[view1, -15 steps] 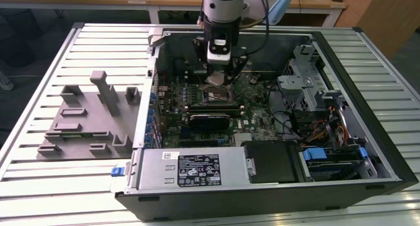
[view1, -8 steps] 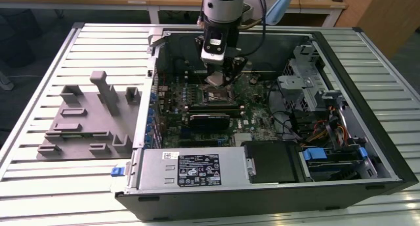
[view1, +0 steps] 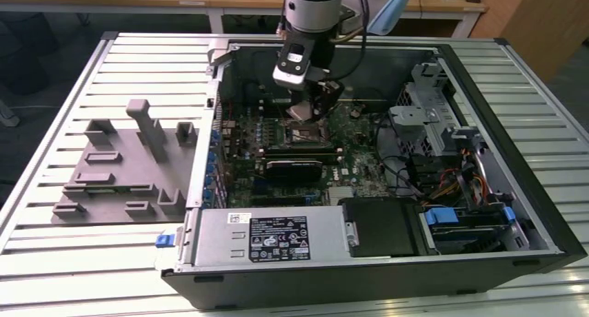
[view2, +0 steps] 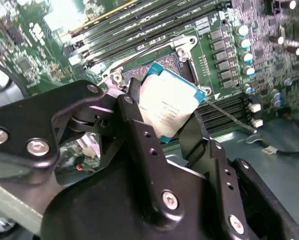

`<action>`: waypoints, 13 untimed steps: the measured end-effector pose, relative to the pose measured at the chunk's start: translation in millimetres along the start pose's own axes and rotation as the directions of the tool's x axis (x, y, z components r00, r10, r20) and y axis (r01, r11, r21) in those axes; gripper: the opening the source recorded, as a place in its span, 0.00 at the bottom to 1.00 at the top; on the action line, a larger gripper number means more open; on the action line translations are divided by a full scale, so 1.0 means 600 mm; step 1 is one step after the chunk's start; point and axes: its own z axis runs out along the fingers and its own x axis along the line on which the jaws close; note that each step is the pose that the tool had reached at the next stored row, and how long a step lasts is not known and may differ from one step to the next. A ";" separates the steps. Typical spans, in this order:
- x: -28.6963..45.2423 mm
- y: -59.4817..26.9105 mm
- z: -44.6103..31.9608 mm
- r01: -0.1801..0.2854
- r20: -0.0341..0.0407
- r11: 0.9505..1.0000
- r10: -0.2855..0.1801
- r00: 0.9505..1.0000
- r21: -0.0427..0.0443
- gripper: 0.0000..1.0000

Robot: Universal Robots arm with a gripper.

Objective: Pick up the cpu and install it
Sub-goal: 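Place the cpu into insertion slot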

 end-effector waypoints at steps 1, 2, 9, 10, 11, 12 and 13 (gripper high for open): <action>0.000 0.000 0.000 -0.018 0.000 1.000 0.018 1.000 0.001 0.55; 0.000 0.000 0.000 -0.036 0.000 0.999 0.036 0.999 0.001 0.55; 0.000 0.000 0.001 -0.160 0.003 0.987 0.160 0.987 0.006 0.55; 0.000 0.000 0.001 -0.178 0.003 0.984 0.178 0.984 0.007 0.55; 0.000 0.000 0.002 -0.195 0.004 0.981 0.195 0.981 0.007 0.55; 0.000 0.000 0.002 -0.213 0.004 0.977 0.213 0.977 0.008 0.55; 0.000 0.000 0.002 -0.230 0.005 0.973 0.230 0.973 0.009 0.55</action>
